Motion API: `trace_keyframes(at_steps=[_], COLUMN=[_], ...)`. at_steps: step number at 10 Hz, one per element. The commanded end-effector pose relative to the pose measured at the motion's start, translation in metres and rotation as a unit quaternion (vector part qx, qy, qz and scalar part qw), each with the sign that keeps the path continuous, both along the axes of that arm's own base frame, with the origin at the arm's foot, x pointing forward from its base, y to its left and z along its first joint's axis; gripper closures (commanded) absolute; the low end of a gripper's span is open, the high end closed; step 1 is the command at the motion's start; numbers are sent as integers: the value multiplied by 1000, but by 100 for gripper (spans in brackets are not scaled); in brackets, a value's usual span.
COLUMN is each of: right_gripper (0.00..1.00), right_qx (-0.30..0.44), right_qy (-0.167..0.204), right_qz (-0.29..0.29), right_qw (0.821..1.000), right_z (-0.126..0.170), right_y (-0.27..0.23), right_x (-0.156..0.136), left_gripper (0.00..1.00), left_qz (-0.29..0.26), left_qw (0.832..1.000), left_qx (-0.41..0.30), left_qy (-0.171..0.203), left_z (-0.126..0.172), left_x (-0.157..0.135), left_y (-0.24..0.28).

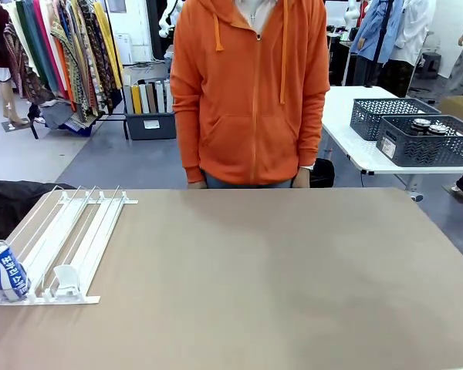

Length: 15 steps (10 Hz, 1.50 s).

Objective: Retrieve and store the cans from the dispenser.
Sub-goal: Pick up one can from the Automatic Can Dispenser and place it in the middle of the table.

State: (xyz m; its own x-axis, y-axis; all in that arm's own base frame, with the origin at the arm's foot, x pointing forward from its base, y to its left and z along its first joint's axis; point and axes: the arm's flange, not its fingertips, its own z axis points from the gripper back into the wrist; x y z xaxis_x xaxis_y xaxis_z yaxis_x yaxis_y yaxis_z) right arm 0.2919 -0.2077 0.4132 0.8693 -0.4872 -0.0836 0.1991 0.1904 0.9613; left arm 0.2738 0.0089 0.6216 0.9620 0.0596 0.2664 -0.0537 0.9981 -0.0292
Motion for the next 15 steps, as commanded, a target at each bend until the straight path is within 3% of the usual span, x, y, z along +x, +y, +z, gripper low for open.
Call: trace_keyframes(at_steps=[1,3,5,7,8,11,15], right_gripper=[0,0,0,0,0,0,0], right_qx=[1,1,1,1,1,1,1], right_qy=[3,3,3,3,3,3,3], right_qz=[3,3,3,3,3,3,3], right_qw=[1000,1000,1000,1000,1000,1000,1000], right_z=[4,4,4,4,4,4,4], right_y=[-2,-2,-2,-2,-2,-2,-2], right_x=[-1,-1,-1,-1,-1,-1,-1], left_gripper=[100,100,100,100,100,100,100], left_qz=[-74,-165,-201,-203,-196,-200,-204], left_qw=[997,986,979,978,976,970,965], left_qx=[-1,17,8,27,48,69,58], left_qy=[-18,2,30,49,79,118,154], left_z=[-1,-23,-76,-133,-153,-194,-209], left_x=[45,94,135,150,156,168,176], left_y=[-97,-221,-327,-388,-401,-420,-421])
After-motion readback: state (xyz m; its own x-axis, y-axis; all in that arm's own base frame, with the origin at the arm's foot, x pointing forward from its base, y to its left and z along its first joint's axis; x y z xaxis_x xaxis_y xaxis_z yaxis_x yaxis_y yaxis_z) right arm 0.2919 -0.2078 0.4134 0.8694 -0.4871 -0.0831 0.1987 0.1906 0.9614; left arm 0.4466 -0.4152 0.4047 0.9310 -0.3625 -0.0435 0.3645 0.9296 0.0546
